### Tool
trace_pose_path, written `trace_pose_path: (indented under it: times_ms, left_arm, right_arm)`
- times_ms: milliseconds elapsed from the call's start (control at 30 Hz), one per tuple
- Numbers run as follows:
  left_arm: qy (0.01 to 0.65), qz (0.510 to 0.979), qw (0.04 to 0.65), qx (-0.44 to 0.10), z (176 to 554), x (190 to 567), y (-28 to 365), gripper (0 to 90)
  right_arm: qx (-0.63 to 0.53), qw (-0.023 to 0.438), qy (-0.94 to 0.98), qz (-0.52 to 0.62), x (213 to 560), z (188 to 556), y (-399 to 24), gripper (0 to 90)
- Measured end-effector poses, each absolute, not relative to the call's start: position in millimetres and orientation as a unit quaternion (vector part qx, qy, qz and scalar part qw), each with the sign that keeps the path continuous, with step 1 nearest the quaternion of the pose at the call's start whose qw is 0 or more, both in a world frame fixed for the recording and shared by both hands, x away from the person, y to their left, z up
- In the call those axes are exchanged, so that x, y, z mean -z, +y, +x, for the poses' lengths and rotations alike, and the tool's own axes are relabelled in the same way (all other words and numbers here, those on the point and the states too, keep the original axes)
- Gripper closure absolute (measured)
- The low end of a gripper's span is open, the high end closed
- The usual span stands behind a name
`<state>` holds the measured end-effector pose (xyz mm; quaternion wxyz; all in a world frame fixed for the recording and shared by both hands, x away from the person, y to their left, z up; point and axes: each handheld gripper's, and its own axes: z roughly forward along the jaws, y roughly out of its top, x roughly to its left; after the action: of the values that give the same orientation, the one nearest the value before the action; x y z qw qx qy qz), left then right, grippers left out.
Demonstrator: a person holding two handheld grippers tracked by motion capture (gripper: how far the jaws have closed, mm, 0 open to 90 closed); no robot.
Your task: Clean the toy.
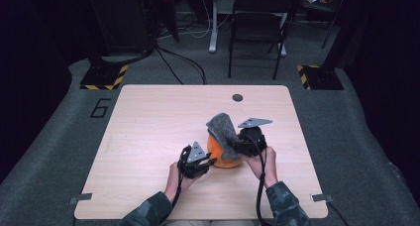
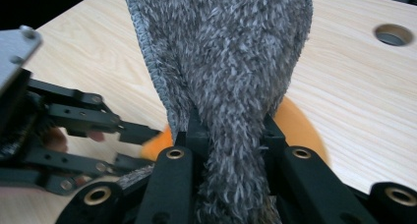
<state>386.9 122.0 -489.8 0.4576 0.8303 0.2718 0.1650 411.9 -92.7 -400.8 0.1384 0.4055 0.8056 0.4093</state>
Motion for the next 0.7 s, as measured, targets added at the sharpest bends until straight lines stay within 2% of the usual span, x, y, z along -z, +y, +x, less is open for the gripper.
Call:
trace_pose_path:
  times_ms: [100, 200, 700]
  left_arm:
    - [0.27, 0.831, 0.456, -0.168, 386.5, 489.3, 121.5, 72.4]
    - [0.269, 0.833, 0.453, -0.167, 386.7, 489.5, 120.9, 72.5]
    - [0.275, 0.832, 0.454, -0.161, 388.3, 490.0, 123.5, 72.9]
  right_arm:
    - [-0.403, 0.131, 0.812, 0.4, 407.2, 413.4, -83.4, 74.4]
    - [-0.372, 0.147, 0.824, 0.401, 419.4, 415.2, -77.5, 74.4]
    - [-0.338, 0.174, 0.818, 0.431, 426.9, 423.2, -104.2, 74.4]
